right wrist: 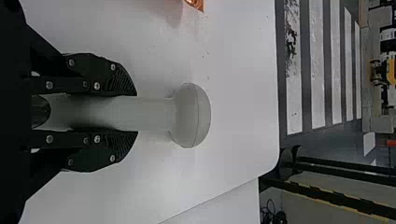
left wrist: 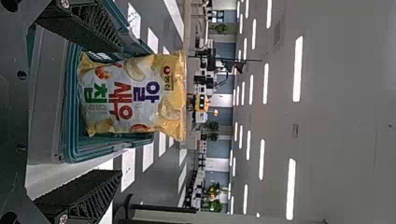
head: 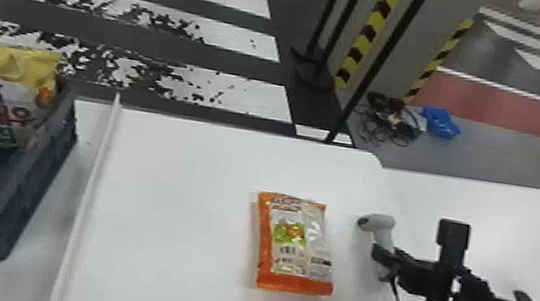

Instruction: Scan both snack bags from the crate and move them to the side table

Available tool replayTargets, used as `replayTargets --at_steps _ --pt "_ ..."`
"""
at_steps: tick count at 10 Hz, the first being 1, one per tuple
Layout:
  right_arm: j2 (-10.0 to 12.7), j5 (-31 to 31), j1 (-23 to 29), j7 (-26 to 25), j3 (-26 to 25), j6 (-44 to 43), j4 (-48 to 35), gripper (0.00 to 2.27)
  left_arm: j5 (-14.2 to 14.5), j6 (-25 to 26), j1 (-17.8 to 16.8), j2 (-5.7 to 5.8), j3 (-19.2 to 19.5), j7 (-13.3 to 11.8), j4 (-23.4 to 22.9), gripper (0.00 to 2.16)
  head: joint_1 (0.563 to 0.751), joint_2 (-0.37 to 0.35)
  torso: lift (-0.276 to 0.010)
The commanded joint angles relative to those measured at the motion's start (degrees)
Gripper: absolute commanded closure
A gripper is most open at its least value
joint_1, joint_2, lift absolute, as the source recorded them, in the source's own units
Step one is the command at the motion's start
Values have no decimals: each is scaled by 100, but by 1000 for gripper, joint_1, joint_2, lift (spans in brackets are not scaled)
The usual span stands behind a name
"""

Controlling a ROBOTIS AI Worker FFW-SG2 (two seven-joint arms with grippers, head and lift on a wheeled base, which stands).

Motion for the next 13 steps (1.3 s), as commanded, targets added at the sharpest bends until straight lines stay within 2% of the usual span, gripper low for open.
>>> replayTargets --at_steps 1,4,7,9,12,13 --pt "35 -3 83 -101 -53 46 -220 2223 0 0 0 -10 0 0 -1 66 695 -321 -99" --pt "193 -12 601 -382 -317 1154 -1749 2233 0 0 9 -28 0 -9 -1 66 695 -327 -99" --pt "598 182 1243 -646 -413 2771 -3735 2233 0 0 9 -36 -18 -17 -1 66 695 -309 -99" --pt "967 375 1621 -813 -343 3527 -4878 2233 0 0 0 -36 -18 -17 8 66 695 -288 -99" --pt "1222 445 1946 -962 -185 4898 -6082 2233 0 0 0 -36 -26 -17 25 66 695 -241 -99" --pt "1274 472 2060 -962 -88 5056 -6381 2233 0 0 0 -36 -35 -17 25 66 695 -226 -99"
